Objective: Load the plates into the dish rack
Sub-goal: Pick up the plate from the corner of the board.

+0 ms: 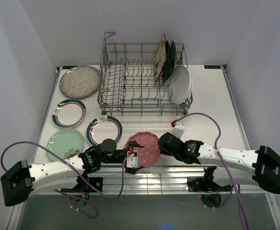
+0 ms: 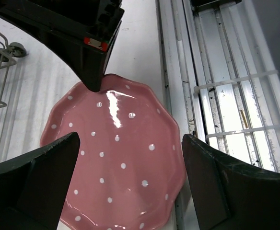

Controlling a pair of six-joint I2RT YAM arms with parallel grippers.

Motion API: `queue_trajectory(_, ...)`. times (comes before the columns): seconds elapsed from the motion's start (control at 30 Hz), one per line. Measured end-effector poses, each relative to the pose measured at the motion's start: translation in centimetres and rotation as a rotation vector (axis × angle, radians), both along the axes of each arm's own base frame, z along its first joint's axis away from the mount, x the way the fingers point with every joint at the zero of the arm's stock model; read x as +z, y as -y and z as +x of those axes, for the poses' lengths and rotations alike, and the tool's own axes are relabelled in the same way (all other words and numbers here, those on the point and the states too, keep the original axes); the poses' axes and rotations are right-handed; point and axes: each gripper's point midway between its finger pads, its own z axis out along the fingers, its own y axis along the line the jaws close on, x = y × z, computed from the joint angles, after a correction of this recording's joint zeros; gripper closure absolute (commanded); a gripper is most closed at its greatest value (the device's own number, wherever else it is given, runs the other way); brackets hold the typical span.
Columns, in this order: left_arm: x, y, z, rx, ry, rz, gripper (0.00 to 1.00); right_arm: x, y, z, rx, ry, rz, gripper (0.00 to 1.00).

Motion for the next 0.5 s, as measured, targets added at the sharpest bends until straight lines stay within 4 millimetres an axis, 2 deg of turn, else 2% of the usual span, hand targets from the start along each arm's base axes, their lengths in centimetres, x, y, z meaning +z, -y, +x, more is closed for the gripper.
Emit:
queue_trajectory(0.33,-2.3,0.3,-1.3,-0.044,-0.024,0.074,0.03,0.4,0.3,0.3,-0.055,-0.003,0.034,0.92)
queue_trajectory(0.5,-3.1,0.4,-1.4,-0.040,-0.018,0.103,0.05,0.4,0.2,0.2,-0.067,-0.013,0.046,0.92)
